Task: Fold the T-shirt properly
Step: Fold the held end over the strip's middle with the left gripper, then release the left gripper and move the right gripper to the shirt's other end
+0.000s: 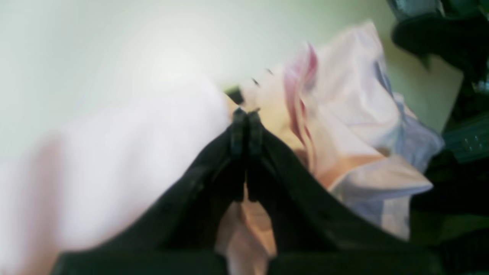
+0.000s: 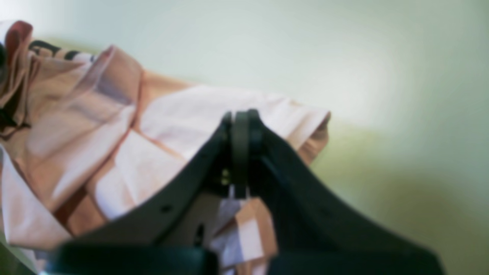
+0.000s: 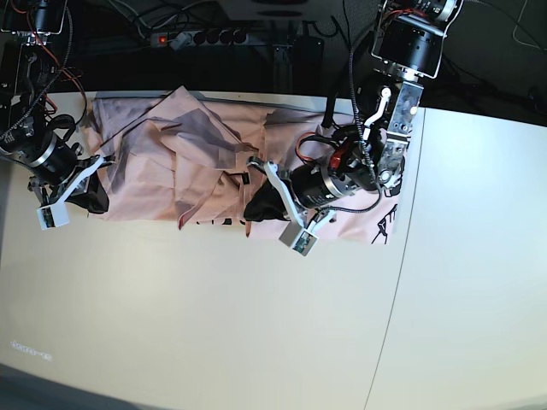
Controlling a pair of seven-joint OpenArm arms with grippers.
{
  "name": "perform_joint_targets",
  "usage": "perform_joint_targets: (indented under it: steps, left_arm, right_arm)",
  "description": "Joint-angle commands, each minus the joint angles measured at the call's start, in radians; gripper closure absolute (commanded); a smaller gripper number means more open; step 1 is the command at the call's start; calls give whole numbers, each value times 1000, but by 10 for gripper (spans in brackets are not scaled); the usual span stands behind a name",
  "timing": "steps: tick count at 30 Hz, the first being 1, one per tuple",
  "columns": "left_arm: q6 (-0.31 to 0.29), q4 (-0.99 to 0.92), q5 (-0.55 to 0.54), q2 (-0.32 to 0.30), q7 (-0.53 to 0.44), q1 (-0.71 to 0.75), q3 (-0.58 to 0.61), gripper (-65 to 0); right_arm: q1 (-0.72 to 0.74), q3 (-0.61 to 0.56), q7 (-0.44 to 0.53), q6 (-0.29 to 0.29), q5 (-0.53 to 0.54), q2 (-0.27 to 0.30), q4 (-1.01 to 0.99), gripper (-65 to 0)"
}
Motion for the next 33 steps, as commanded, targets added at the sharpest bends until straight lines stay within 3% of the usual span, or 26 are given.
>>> perform_joint_targets:
  steps: [1,5,11,15,17,30,33]
  left_arm:
    - [-1,8,-3,10,-17,-16,13,0]
    - [-1,1,43,11,-19,-14,45,0]
    - [-5,21,14,10,-23,-17,35,0]
    - [-85,149,-42,8,40,-17,32,0]
    - [-90,206,-57,2,71,-16,32,0]
    - [-90,218,-86,-227,39,48,-3,0]
    - [-90,218,-94,-260,39,75,-83,0]
  right_arm:
    - [10,10,23,45,12,18,15,0]
    - [10,10,23,45,12,18,15,0]
    - [11,10,23,45,12,18,15,0]
    - [11,10,23,45,12,18,15,0]
    - [10,10,23,45,12,19,15,0]
    - [10,18,6,41,-43,19,14,0]
    - [10,69,-32,36,31,19,14,0]
